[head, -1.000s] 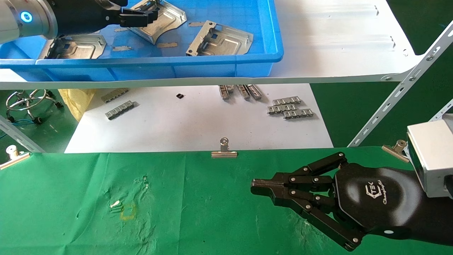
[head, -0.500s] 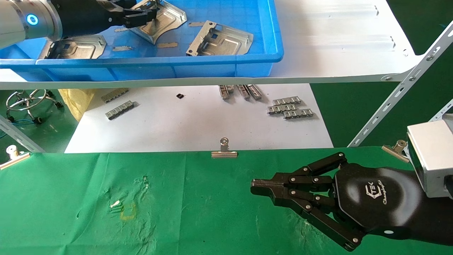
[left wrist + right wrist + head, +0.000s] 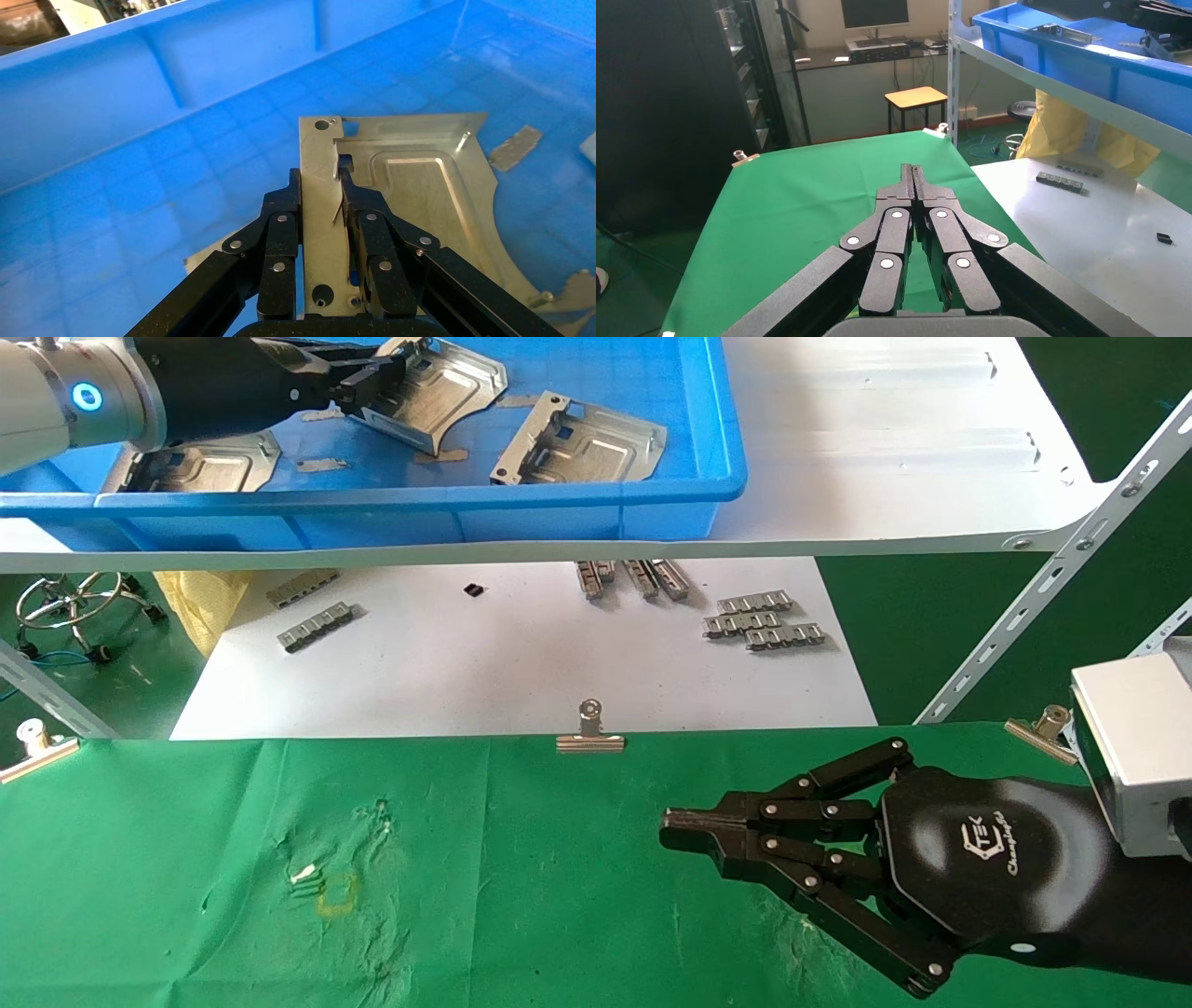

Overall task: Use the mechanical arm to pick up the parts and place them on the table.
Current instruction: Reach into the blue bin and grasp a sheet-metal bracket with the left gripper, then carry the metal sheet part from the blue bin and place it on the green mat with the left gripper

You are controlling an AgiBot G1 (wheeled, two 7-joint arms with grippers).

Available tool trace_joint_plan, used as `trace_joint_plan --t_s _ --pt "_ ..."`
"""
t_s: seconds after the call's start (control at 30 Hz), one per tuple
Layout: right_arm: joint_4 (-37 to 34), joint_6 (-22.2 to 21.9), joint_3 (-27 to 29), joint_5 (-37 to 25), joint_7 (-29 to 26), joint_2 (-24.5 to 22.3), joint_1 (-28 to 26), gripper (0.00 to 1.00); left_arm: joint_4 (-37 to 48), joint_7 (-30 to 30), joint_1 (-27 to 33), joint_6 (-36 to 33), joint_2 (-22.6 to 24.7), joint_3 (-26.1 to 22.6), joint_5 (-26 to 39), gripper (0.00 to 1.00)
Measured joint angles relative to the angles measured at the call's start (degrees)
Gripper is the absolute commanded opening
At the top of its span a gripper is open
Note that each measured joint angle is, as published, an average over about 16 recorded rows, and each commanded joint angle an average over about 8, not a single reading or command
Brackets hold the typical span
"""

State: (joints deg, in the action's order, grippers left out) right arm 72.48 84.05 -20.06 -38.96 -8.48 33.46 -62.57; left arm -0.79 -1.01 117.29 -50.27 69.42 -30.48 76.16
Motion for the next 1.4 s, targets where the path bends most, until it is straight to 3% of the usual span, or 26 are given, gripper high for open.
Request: trace_joint_plan --t_s 0.13,0.17,0.37,0.6,0.87,1.23,1.4 --pt "0.00 0.00 0.00 0.00 0.00 0.00 0.00 0.92 -0.53 0.60 0.35 -2.37 -0.65 0.65 -0.96 0.00" --pt "0.00 0.00 0.00 0.00 0.00 0.00 0.00 1.00 -0.71 0.79 0.47 -3.20 -0.88 0.84 -1.24 0.00" --pt "0.00 0.00 -0.01 0.01 0.00 0.00 0.00 1.00 -2.02 2.51 1.27 -10.75 -2.84 2.03 -3.09 0.00" --pt "0.00 0.00 -0.01 0.01 0.01 0.00 0.00 1.00 -3.69 5.66 1.09 -25.18 -6.18 3.38 -5.51 0.00" --pt "0.00 -0.01 -0.02 0.01 0.01 -0.01 0.00 1.00 -10.49 9.52 -3.51 -38.58 -11.09 3.75 -10.05 0.00" --pt "0.00 -0.01 -0.03 0.02 0.01 -0.01 -0.01 1.00 -33.37 11.81 -19.43 -41.67 -23.13 -2.58 -23.82 0.00" --pt "0.00 -0.01 -0.03 0.02 0.01 -0.01 -0.01 1.00 -39.20 15.87 -24.30 -41.03 -27.43 -7.92 -24.71 0.00"
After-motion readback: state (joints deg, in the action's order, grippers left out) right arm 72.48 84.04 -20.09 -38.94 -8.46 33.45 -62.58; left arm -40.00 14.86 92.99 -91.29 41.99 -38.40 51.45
